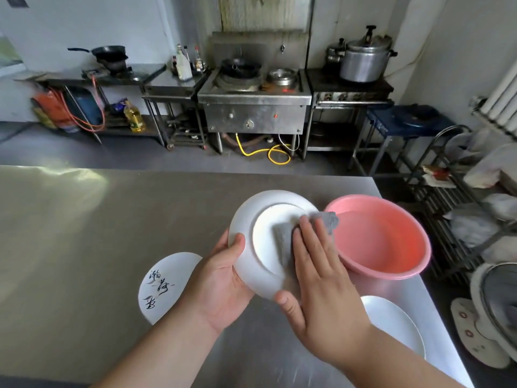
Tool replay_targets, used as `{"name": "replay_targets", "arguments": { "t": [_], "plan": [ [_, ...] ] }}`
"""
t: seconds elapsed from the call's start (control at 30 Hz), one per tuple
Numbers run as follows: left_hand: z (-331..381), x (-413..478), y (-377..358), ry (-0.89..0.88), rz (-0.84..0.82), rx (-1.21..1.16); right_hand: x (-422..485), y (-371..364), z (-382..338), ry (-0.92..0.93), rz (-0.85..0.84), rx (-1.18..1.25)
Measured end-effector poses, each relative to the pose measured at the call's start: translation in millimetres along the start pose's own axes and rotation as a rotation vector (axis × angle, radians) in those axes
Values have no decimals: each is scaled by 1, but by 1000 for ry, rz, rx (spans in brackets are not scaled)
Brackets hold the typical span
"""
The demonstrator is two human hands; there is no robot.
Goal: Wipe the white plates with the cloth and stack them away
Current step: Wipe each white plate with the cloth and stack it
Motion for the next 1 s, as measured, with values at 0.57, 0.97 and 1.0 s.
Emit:
{"name": "replay_targets", "arguments": {
  "t": [0.57,0.97,1.0],
  "plan": [
    [-1,-14,-18,24,7,-73,-2,7,-50,214,-28,42],
    [16,-31,-31,-24,-163,205,65,41,-5,47,68,-29],
    [14,-32,-31,-15,-164,203,62,38,-11,74,53,-43]
  ]
}}
Point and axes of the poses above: each hand's wrist, its own x-axis towards the middle knuckle, its own y-axis out of the back of the hand, z = x × y, the point moved 10 cm from there along x, towards the middle knuckle, and after that the axes turned 6 degrees about z, right-handed, at the moved point
